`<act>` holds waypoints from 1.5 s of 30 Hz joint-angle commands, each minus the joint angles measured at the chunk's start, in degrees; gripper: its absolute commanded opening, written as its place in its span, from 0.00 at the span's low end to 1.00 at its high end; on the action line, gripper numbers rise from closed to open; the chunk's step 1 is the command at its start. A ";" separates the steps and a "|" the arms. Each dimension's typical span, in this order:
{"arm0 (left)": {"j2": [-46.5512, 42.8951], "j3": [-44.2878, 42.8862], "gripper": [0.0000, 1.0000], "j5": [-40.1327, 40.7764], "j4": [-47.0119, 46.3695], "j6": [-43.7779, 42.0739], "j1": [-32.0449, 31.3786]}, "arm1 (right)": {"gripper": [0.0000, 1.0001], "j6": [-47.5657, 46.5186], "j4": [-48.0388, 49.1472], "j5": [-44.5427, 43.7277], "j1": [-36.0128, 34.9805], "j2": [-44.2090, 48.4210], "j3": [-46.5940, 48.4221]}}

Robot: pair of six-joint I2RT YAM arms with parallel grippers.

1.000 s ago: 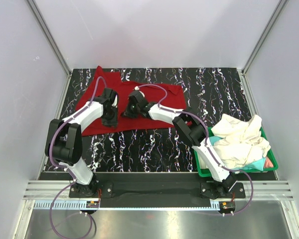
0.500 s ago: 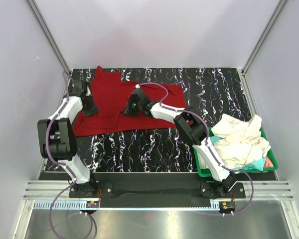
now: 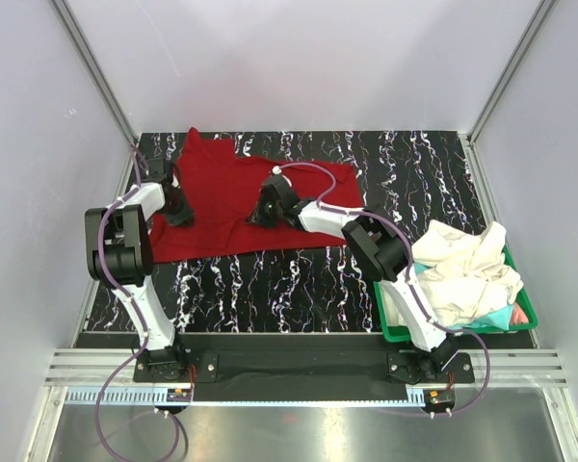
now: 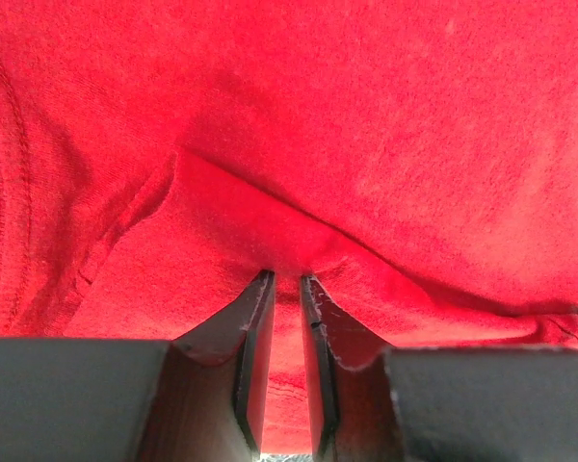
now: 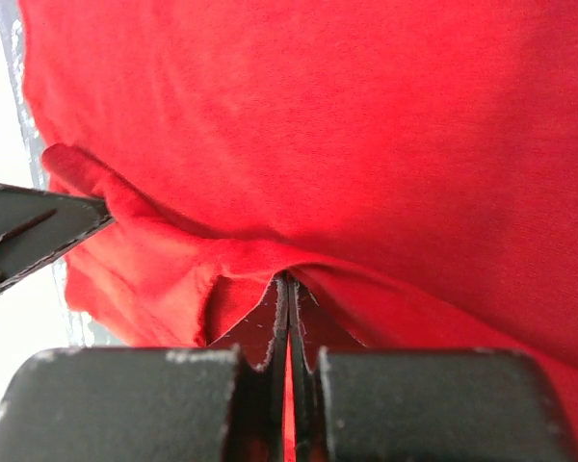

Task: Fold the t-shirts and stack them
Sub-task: Fold the tshirt

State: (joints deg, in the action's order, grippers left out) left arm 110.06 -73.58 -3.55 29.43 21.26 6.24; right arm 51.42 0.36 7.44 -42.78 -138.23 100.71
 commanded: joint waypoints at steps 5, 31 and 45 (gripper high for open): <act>2.26 0.02 0.22 1.27 -2.62 0.28 0.61 | 0.02 -3.78 -4.32 -8.67 3.85 3.58 -3.58; -11.08 8.80 0.25 5.66 -2.01 5.54 1.49 | 0.32 -21.18 -25.83 -8.66 7.63 20.36 -8.77; -10.48 15.05 0.24 4.34 -0.78 9.15 3.51 | 0.56 -18.99 -28.66 -9.99 10.61 22.31 -14.31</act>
State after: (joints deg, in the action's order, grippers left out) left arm 99.81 -60.27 -0.01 28.47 30.04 9.43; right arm 31.24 -27.73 -1.04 -33.10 -115.68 86.28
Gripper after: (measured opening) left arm 0.245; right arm 0.565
